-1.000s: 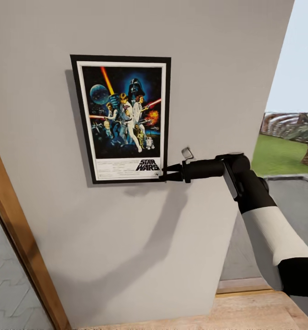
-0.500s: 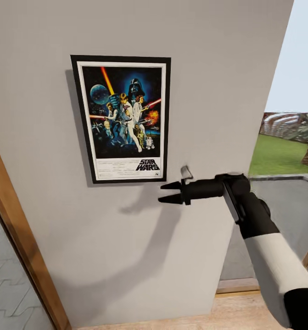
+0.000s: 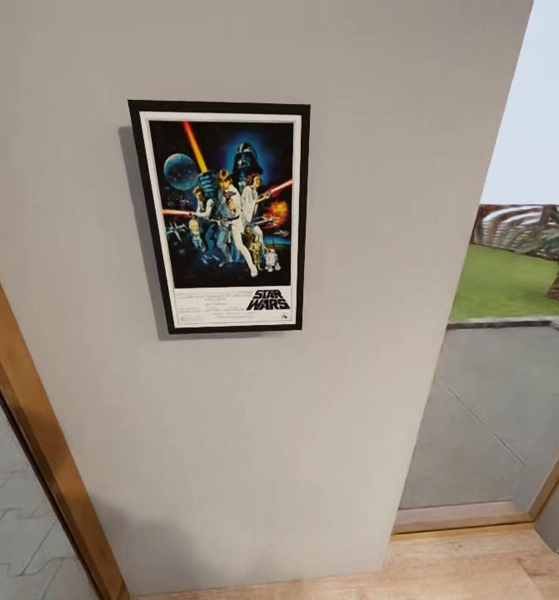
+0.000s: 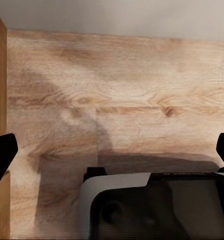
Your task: Pick up the poster from the kitchen countertop and hang it on one of the wall nails in the kitchen.
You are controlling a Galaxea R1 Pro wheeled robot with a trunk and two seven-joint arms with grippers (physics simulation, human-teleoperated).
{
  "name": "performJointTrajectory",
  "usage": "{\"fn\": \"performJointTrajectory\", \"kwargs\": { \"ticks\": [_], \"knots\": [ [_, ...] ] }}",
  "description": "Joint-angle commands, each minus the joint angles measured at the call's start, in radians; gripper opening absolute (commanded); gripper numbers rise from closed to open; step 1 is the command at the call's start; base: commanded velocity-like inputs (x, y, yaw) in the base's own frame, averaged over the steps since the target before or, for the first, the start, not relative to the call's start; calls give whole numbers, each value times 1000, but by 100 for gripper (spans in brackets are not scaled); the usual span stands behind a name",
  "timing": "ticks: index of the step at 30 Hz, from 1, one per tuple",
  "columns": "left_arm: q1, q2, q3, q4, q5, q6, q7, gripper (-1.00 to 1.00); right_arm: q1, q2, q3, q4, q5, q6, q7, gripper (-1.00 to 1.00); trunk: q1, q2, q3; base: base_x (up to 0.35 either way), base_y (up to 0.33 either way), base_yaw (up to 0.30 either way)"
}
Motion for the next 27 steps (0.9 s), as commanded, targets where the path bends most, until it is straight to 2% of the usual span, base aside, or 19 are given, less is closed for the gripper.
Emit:
{"fn": "performJointTrajectory", "kwargs": {
  "ticks": [1,2,10,11,16,21,22,23,24,25,27],
  "knots": [
    [0,-1,2,10,-1,-1,4,100,0,-4,-3,29,1,-23,-17,100,0,0,0,0,0,0],
    [0,-2,-2,30,-1,-1,29,100,2,-11,-5,79,1,-48,-66,100,0,0,0,0,0,0],
    [0,-8,-7,64,-2,-2,184,100,3,-18,-6,265,3,-119,-365,100,0,0,0,0,0,0],
    [0,-10,-7,67,-2,-2,214,100,3,-18,-5,292,4,-127,-446,100,0,0,0,0,0,0],
    [0,-16,-6,71,-2,-2,258,100,4,-15,-2,351,7,-136,-636,100,0,0,0,0,0,0],
    [0,-21,-7,93,-11,-1,316,100,4,-8,0,402,8,-138,-795,100,0,0,0,0,0,0],
    [0,-22,-8,109,-15,-1,357,100,4,-1,-1,417,8,-138,-860,100,0,0,0,0,0,0],
    [0,-23,-8,115,-17,-1,377,100,4,2,-1,422,7,-138,-888,100,0,0,0,0,0,0],
    [1,-25,-9,126,-19,-1,420,100,4,9,-1,431,7,-138,-947,100,0,0,0,0,0,0],
    [0,-40,-10,134,-22,-2,482,100,4,17,-1,438,7,-137,-1039,100,0,0,0,0,0,0],
    [0,-56,-16,139,-24,-2,530,100,4,23,-1,443,5,-136,-1124,100,0,0,0,0,0,0]
  ]
}}
